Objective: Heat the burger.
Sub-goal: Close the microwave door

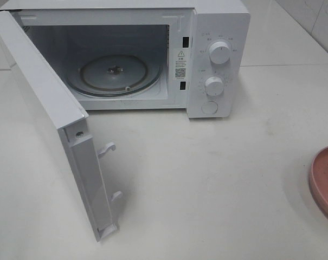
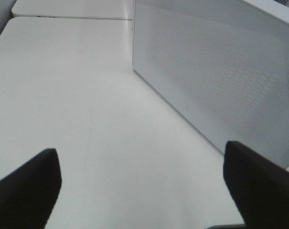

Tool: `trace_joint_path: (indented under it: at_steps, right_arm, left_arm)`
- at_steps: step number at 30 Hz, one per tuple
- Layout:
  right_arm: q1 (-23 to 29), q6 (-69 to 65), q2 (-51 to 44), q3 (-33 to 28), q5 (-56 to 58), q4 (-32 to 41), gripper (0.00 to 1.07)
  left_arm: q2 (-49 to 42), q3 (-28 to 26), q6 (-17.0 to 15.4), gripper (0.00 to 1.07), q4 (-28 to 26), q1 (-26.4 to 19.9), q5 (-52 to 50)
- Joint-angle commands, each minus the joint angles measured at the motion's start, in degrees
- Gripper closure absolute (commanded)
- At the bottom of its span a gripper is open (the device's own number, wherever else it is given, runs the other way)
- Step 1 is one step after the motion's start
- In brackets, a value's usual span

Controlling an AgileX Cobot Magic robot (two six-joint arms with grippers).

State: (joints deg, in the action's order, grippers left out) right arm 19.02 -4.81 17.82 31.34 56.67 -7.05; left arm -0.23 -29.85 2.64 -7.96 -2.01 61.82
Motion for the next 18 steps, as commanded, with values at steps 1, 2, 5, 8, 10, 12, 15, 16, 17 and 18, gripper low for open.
trace_joint_path:
  at_steps: [1, 2, 5, 8, 10, 12, 15, 16, 17, 18]
  right_arm:
    - [-3.2, 0.7, -4.4, -1.8, -0.5, 1.0, 0.32]
    - [-5.0, 0.7, -6.9, -2.2, 0.1, 1.0, 0.32]
    - [-6.9, 0.7, -10.3, -2.6, 0.3, 1.1, 0.32]
    - [-7.8, 0.8, -12.3, -2.6, 0.3, 1.2, 0.32]
    - [-8.8, 1.1, -15.4, -2.6, 0.3, 1.5, 0.32]
    - [-9.0, 1.4, -17.2, -2.6, 0.3, 1.7, 0.32]
    - [-9.0, 1.9, -19.8, -2.6, 0.3, 2.0, 0.32]
    - [-9.0, 2.0, -19.9, -2.6, 0.3, 2.1, 0.32]
    - [-9.0, 2.0, -19.9, -2.6, 0.3, 2.1, 0.32]
    - [-9.0, 2.1, -19.8, -2.6, 0.3, 2.2, 0.32]
  left_arm:
    - [-0.4, 0.2, 0.1, 0.22, -0.3, 0.1, -0.5]
    - [-0.4, 0.2, 0.1, 0.22, -0.3, 0.1, -0.5]
    - [-0.4, 0.2, 0.1, 0.22, -0.3, 0.1, -0.5]
    - [-0.4, 0.2, 0.1, 0.22, -0.3, 0.1, -0.5]
    - [-0.4, 0.2, 0.1, 0.22, -0.3, 0.1, -0.5]
    - [-0.4, 0.2, 0.1, 0.22, -0.3, 0.1, -0.5]
    - [-0.4, 0.2, 0.1, 0.22, -0.3, 0.1, -0.5]
    - [-0.4, 0.2, 0.1, 0.22, -0.3, 0.1, -0.5]
    - [-0.4, 0.2, 0.1, 0.22, -0.3, 0.1, -0.5]
    - [-0.4, 0.2, 0.1, 0.22, -0.3, 0.1, -0.5]
